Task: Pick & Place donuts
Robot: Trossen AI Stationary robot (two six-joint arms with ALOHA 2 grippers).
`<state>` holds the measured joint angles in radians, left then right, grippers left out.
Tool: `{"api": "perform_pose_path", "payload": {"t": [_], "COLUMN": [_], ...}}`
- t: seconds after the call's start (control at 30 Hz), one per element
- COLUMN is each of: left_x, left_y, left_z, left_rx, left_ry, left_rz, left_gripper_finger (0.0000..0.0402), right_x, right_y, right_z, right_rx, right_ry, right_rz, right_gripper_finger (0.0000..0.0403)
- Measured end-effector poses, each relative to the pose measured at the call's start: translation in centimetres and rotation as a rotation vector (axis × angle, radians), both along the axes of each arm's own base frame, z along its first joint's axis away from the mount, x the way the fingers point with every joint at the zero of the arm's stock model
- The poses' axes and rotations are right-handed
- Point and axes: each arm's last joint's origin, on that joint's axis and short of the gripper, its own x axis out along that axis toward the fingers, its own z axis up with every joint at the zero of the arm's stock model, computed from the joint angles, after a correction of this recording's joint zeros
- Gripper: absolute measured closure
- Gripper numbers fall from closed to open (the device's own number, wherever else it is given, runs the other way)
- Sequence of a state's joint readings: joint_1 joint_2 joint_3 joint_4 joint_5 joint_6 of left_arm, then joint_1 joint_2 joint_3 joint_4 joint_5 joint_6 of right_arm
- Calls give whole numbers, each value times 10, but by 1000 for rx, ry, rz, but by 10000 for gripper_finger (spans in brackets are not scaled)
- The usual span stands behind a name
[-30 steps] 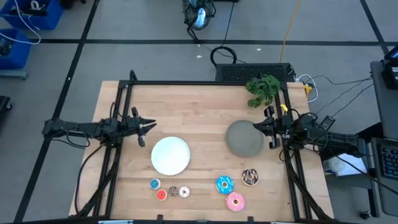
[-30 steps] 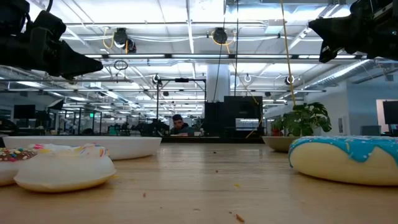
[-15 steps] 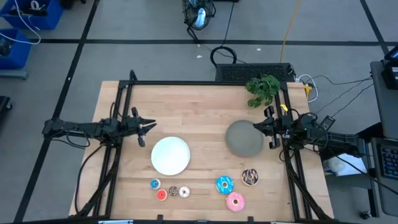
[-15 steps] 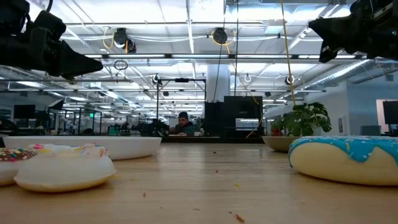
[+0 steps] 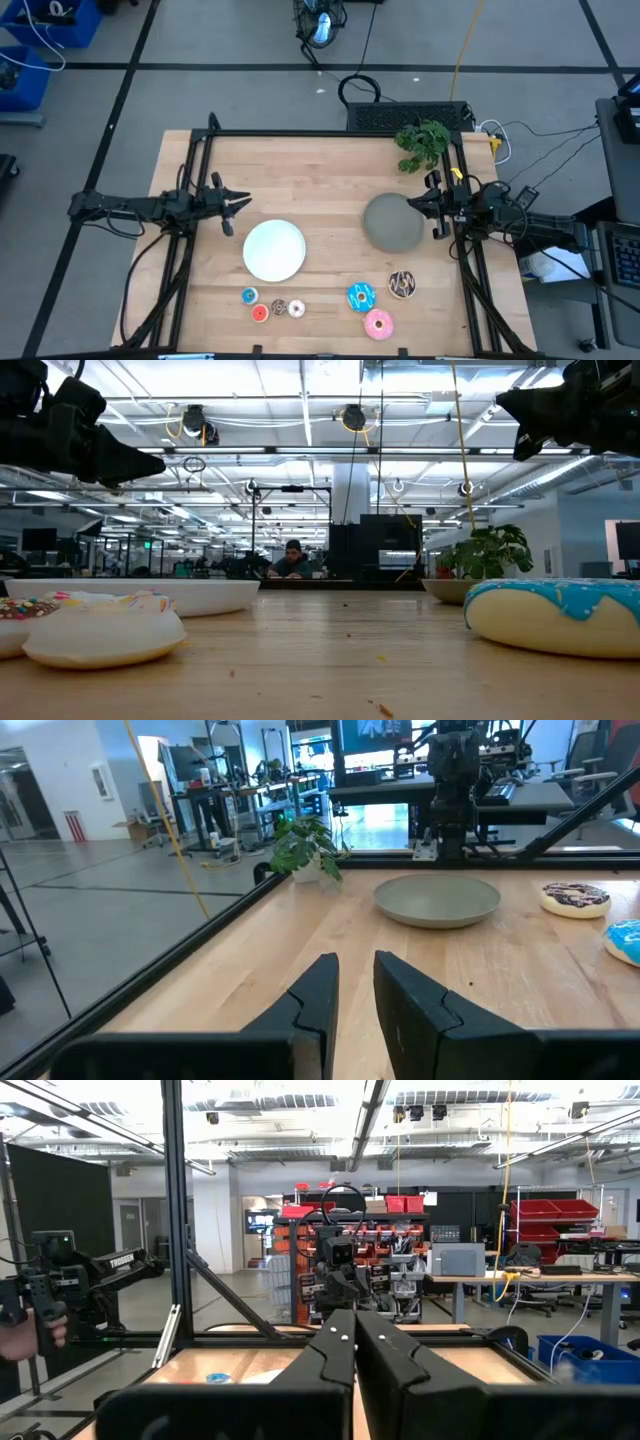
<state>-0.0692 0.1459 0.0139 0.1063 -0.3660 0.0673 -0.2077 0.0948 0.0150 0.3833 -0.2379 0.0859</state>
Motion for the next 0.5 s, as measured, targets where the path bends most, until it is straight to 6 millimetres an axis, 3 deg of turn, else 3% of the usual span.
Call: {"api": "perform_pose_path", "payload": {"t": [0.17,0.37,0.5], "left_x": [0,0,0], "left_y": [0,0,1], "left_z": [2,3,5], "left_rx": [-97,-375,-375], "left_ry": [-55,-147,-173], "left_rz": [0,2,31], "left_gripper_finger": [327,327,327], "right_x": [0,0,0], "right_y": [0,0,0], "right_z": [0,0,0], "right_rx": [-69,-30,7], "right_ry": [-3,-1,0], "right_rz": [-21,-9,2], "right_gripper_finger": [403,403,403]}}
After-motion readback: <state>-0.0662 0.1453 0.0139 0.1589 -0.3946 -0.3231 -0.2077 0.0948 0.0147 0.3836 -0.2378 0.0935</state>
